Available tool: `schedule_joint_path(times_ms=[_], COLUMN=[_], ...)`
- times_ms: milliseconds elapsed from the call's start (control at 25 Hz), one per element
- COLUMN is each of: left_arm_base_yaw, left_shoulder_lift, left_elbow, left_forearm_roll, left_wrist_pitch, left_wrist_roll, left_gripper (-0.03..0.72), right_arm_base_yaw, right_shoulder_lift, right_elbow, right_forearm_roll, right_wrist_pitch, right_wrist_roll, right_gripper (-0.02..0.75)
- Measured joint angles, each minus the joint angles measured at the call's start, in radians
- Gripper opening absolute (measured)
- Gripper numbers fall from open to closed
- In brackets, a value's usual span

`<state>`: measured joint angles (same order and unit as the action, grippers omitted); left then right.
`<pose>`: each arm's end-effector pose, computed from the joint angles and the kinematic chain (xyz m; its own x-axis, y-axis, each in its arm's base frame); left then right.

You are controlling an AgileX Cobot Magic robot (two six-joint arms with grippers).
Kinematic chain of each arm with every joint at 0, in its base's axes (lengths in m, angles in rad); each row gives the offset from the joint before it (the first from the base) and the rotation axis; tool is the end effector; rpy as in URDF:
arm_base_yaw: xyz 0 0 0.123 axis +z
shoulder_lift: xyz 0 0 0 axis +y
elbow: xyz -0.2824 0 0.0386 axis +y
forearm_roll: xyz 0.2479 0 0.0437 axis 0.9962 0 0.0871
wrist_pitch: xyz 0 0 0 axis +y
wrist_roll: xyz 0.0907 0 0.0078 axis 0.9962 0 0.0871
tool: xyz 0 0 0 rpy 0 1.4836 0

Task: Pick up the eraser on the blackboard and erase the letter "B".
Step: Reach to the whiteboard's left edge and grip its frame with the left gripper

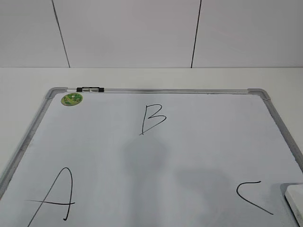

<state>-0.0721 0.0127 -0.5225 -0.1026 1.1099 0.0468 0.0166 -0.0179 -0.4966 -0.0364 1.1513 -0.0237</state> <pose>-0.0084 -0.0078 0.2799 -0.4874 0.0362 -0.8724 0.1521 0.9874 -0.0439 -0.0112 -0.0032 0.2690 -0.5221 -0.0472 -0.8516 -0.0084 0.9987 -0.0502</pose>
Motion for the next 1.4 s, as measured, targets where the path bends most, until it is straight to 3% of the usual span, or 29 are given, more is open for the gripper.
schedule_joint_path(times_ms=[1400], left_arm_base_yaw=[0.000], left_shoulder_lift=[0.000], left_elbow=[0.000], left_forearm_roll=[0.000], left_wrist_pitch=[-0.002], left_wrist_roll=[0.000], left_gripper=[0.226], right_arm_base_yaw=[0.000], right_shoulder_lift=[0.021], right_elbow=[-0.039], right_forearm_roll=[0.000], right_wrist_pitch=[0.020], right_wrist_roll=[0.016], right_gripper=[0.585])
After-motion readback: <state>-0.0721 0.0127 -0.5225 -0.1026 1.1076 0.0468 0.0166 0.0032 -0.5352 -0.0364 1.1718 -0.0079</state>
